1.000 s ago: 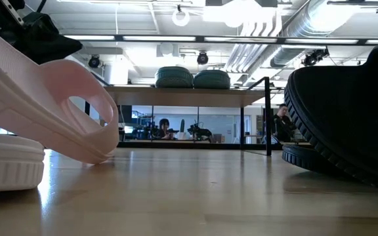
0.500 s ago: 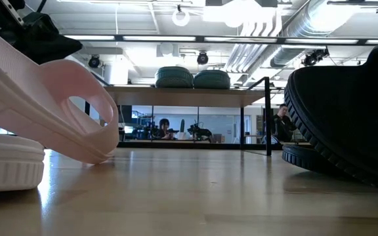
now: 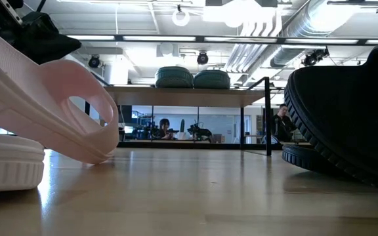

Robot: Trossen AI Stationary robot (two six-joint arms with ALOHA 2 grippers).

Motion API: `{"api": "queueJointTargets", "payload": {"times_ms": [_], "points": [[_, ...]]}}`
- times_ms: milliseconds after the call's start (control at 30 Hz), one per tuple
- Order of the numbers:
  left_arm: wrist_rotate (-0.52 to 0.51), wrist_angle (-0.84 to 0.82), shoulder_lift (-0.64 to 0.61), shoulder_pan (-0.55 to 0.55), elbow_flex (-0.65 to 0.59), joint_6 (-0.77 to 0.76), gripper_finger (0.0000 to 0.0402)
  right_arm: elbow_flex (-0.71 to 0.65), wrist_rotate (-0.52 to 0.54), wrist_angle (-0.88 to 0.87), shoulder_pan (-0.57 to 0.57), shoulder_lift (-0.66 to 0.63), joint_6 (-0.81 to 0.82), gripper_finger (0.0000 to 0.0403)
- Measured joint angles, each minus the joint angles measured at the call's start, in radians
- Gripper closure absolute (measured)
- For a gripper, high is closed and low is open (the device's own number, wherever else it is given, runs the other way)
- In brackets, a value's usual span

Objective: Pick and place slides into the shelf
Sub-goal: Put the bottom black slipper under the shelf

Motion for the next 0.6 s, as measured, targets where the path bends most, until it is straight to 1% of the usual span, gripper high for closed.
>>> {"api": "queueJointTargets", "payload": {"times_ms": [100, 167, 233, 300, 600], "points": [[0.008, 0.000, 0.000, 0.000, 0.000, -0.016, 0.0399, 0.000, 0.069, -0.006, 0.009, 0.035, 0.023, 0.0286], [0.009, 0.000, 0.000, 0.000, 0.000, -0.017, 0.0399, 0.000, 0.105, -0.049, 0.010, 0.055, 0.040, 0.0286], [0.009, 0.000, 0.000, 0.000, 0.000, -0.017, 0.0399, 0.000, 0.099, -0.098, 0.003, 0.079, 0.058, 0.0286], [0.009, 0.000, 0.000, 0.000, 0.000, -0.017, 0.0399, 0.000, 0.069, -0.136, -0.008, 0.096, 0.063, 0.0286], [0.009, 0.000, 0.000, 0.000, 0.000, -0.017, 0.0399, 0.000, 0.044, -0.143, -0.018, 0.104, 0.078, 0.0286]]}}
